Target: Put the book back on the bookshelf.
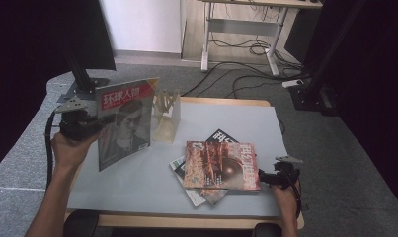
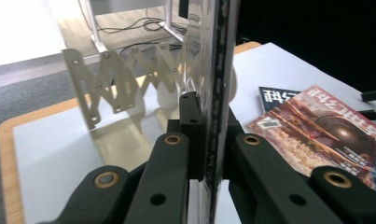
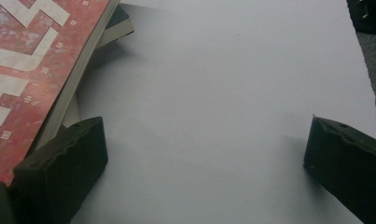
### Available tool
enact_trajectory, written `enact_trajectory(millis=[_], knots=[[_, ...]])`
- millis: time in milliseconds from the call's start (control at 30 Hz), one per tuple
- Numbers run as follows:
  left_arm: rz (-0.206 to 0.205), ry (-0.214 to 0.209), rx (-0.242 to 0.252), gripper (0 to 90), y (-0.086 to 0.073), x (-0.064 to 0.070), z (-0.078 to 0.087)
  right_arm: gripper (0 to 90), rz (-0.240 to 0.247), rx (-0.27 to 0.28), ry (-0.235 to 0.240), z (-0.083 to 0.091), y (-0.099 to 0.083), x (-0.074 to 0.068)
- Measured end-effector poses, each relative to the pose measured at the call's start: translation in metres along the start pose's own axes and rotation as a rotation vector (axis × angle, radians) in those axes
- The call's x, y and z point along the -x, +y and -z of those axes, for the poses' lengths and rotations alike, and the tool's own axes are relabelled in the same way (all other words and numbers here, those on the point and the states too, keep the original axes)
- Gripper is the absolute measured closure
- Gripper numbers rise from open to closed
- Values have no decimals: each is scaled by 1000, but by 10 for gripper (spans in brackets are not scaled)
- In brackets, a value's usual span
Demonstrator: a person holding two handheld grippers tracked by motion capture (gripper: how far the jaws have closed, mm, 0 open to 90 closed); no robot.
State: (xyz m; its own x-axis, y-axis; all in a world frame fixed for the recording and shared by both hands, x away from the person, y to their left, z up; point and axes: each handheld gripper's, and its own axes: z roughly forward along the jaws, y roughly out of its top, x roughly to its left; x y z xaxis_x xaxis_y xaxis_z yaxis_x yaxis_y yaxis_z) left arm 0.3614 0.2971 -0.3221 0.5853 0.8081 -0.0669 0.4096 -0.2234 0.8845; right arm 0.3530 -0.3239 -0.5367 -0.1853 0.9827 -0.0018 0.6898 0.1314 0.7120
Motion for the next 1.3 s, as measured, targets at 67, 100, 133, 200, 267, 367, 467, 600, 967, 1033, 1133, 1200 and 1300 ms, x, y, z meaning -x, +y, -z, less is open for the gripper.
enact_trajectory(millis=[67,100,133,200,267,367,467,600,967,1033,1133,1200,1300], knots=[[3,8,1,871,0,-2,1,0,1,1,0,0,0,0],[10,20,4,871,0,-6,3,0,-1,0,0,0,0,0],[13,25,6,871,0,-7,4,0,-1,0,0,0,0,0],[18,28,7,870,0,-9,4,0,-1,0,0,0,0,0],[22,39,7,871,0,-12,5,0,2,1,0,0,0,0],[32,55,7,871,0,-17,6,0,0,1,0,0,0,0],[38,69,9,870,0,-21,7,0,1,2,-2,0,0,0],[55,84,18,870,1,-26,9,0,-1,1,-2,0,0,0],[66,118,33,871,10,-29,-4,0,-1,0,-1,0,0,0],[66,123,35,870,13,-29,-7,0,-1,-1,-2,0,0,0],[64,136,37,870,17,-29,-13,0,-2,-2,-2,0,0,0],[60,149,37,870,20,-30,-16,0,-3,0,-2,0,0,0],[61,167,40,870,23,-31,-21,0,-2,1,-1,0,0,0]])
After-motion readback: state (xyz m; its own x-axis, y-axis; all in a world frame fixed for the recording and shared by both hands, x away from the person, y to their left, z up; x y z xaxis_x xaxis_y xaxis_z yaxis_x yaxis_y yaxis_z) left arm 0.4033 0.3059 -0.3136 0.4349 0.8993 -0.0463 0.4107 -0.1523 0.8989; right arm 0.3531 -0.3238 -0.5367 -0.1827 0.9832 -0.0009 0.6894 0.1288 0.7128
